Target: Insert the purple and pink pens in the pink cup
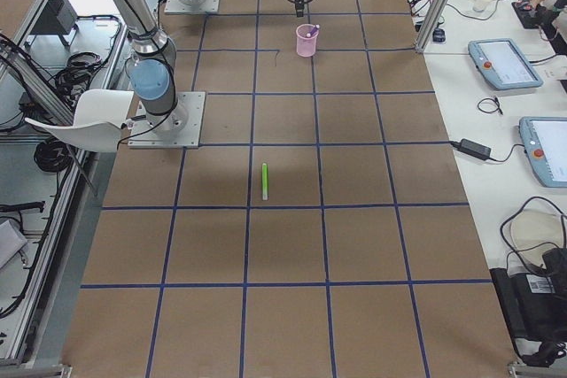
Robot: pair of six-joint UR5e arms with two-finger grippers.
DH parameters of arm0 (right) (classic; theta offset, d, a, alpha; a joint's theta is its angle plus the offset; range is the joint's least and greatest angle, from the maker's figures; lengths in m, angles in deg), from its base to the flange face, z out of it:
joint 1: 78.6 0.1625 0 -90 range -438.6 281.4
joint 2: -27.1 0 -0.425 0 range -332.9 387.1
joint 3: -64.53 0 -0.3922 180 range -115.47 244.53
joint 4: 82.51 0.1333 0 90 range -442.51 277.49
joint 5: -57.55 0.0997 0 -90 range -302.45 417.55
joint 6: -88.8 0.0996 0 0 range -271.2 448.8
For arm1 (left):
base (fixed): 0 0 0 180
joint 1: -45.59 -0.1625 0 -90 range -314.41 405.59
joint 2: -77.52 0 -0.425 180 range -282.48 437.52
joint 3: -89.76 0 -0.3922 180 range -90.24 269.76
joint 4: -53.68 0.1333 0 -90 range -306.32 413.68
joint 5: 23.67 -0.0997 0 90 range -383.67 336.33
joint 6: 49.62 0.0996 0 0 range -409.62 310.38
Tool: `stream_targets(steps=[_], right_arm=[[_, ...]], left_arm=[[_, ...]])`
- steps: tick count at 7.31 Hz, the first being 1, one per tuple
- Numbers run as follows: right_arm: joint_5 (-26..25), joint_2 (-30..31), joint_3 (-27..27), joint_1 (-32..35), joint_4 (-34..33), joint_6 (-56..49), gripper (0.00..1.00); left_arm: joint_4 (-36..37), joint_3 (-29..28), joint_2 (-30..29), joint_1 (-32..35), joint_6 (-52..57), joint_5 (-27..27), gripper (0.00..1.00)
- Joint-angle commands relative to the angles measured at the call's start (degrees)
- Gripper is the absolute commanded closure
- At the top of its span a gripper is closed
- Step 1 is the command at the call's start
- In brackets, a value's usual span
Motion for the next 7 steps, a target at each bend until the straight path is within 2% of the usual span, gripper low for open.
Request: stream_targets(steps=[1,7], right_arm=[[-0.01,0.16,0.05,0.10,-0.07,0.20,0.00],[0.08,-0.45,-0.04,0.02,-0.07,0.20,0.00]], left_arm=[[-1.98,0.14,1.68,0.16,0.16,-0.16,0.00],[-1.72,0.84,1.07,-0.10,-0.10,0.28,0.00]])
